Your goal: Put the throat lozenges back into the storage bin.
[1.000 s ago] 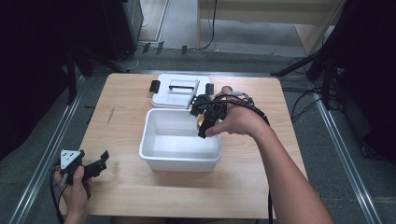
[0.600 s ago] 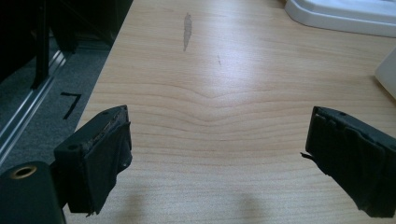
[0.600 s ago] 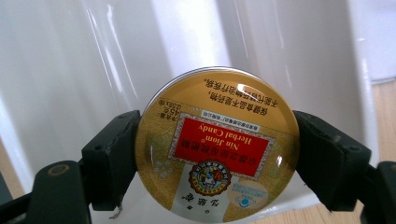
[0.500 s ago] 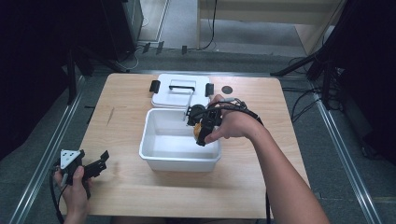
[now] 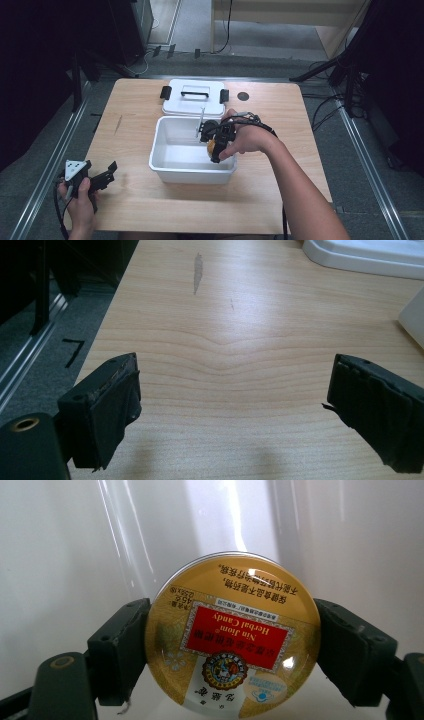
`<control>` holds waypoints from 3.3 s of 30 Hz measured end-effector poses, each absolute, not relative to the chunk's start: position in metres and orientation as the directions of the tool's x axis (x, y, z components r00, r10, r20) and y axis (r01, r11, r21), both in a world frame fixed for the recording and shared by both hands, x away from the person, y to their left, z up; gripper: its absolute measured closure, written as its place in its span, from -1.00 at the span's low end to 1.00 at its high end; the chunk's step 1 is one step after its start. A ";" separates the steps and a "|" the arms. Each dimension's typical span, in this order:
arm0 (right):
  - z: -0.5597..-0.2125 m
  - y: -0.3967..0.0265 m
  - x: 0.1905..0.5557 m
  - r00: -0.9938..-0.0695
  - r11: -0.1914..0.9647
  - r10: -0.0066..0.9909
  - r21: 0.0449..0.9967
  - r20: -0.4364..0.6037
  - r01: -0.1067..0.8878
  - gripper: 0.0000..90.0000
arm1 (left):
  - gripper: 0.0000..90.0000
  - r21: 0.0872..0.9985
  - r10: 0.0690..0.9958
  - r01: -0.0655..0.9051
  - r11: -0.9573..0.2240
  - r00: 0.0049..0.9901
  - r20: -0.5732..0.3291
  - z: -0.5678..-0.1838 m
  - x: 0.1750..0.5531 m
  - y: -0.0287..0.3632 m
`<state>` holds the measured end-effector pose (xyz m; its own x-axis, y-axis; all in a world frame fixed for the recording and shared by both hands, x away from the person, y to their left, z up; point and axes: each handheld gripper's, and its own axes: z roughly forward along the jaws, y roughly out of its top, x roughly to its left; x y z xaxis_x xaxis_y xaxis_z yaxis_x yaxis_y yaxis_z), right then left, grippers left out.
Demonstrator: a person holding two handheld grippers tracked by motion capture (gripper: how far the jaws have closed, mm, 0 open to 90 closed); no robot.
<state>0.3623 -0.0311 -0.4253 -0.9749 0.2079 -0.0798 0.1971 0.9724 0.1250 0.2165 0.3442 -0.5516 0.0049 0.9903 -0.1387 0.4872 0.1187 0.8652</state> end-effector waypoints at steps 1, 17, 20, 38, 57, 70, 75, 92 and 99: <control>-0.427 -0.031 0.362 -0.976 0.974 0.204 0.113 -0.083 0.194 -0.54 | -0.83 0.865 0.990 0.487 0.119 0.003 -0.138 -0.552 0.216 0.344; -0.451 -0.022 0.359 -0.975 0.984 0.177 0.030 -0.133 0.175 -0.54 | -0.83 0.867 0.991 0.485 0.115 0.004 -0.134 -0.552 0.216 0.344; -0.451 -0.021 0.360 -0.974 0.983 0.183 0.021 -0.131 0.182 -0.54 | -0.83 0.867 0.991 0.486 0.114 0.005 -0.133 -0.552 0.216 0.344; -0.455 -0.017 0.361 -0.963 0.978 0.200 -0.027 -0.179 0.208 -0.68 | -0.83 0.866 0.990 0.485 0.120 0.005 -0.140 -0.552 0.216 0.344; -0.404 -0.031 0.360 -0.916 0.898 0.386 0.269 -0.106 0.347 -0.41 | -0.82 0.866 0.989 0.483 0.130 -0.001 -0.148 -0.552 0.216 0.345; -0.371 -0.086 0.353 -0.822 0.730 0.568 0.482 -0.032 0.485 -0.72 | -0.69 0.877 0.991 0.463 0.129 -0.020 -0.135 -0.551 0.215 0.344; -0.368 -0.104 0.348 -0.797 0.696 0.602 0.515 -0.037 0.501 -0.94 | -0.70 0.878 0.991 0.461 0.130 -0.020 -0.136 -0.551 0.215 0.344; -0.391 -0.203 0.323 -0.571 0.421 0.818 0.750 -0.070 0.510 -1.00 | -0.96 0.872 0.991 0.475 0.120 -0.005 -0.133 -0.551 0.216 0.344; -0.423 -0.240 0.314 -0.462 0.292 0.887 0.799 -0.019 0.526 -1.00 | -0.97 0.874 0.992 0.473 0.112 -0.003 -0.125 -0.551 0.216 0.343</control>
